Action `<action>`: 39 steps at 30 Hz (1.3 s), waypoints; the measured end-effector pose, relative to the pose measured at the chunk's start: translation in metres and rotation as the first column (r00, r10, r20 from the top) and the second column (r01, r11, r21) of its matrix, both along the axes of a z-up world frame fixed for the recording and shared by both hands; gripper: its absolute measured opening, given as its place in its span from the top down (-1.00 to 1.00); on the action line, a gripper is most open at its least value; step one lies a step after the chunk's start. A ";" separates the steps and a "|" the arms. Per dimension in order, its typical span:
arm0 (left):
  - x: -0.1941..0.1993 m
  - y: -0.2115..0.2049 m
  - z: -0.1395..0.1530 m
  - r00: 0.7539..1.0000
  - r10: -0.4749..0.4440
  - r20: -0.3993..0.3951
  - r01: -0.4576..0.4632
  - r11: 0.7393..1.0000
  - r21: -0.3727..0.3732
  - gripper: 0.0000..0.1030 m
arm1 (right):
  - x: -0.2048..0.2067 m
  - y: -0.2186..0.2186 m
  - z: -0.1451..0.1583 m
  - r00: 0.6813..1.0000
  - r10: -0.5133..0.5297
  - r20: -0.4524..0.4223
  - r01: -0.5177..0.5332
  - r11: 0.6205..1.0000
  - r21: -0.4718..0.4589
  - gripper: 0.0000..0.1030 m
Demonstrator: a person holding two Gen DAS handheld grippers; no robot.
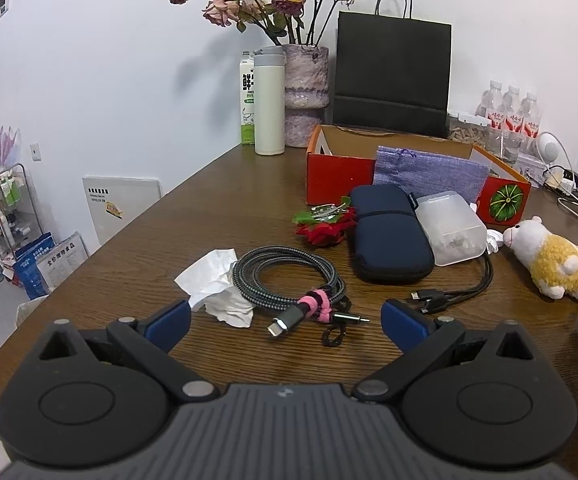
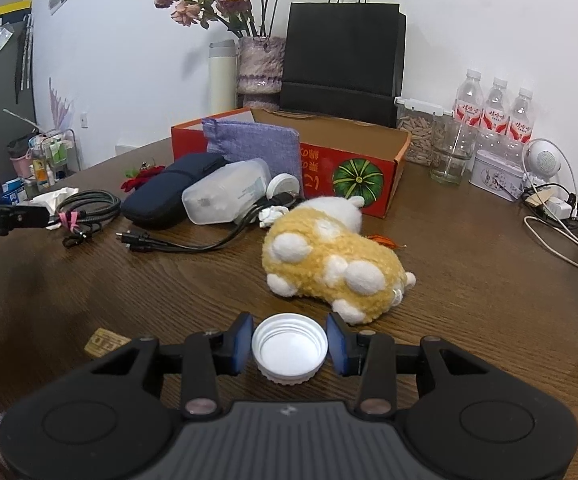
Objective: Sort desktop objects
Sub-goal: 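Grasp the white bottle cap with the right tool while the left tool approaches the tissue, then grasp the crumpled white tissue with the left tool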
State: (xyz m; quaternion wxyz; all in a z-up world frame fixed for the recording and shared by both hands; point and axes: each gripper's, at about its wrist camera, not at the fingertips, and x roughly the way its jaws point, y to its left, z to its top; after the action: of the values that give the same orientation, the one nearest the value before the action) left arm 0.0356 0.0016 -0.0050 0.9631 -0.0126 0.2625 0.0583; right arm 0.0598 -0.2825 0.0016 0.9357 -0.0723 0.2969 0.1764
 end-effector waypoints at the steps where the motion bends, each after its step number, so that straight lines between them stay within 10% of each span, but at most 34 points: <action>1: 0.000 0.002 0.000 1.000 0.001 0.002 -0.001 1.000 -0.004 -1.00 | 0.000 0.002 0.001 1.000 -0.001 0.002 0.001 1.000 -0.003 0.25; 29: 0.037 0.077 -0.004 0.999 -0.037 -0.003 0.037 0.998 -0.054 -0.97 | 0.017 0.074 0.009 0.997 -0.073 0.012 0.073 0.997 0.032 0.25; 37: 0.048 0.089 -0.021 0.997 -0.066 -0.044 0.059 0.987 -0.150 -0.34 | 0.022 0.082 0.005 0.997 -0.080 -0.006 0.080 0.996 0.034 0.25; 39: 0.049 0.093 -0.021 0.997 -0.070 -0.039 0.062 0.982 -0.179 0.16 | 0.021 0.085 0.004 0.997 -0.074 -0.007 0.074 0.997 0.035 0.25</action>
State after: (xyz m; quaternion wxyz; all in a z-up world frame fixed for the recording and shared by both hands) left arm 0.0849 0.0941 -0.0261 0.9534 -0.0884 0.2886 0.0028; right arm 0.0806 -0.1973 0.0058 0.9418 -0.0443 0.2991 0.1472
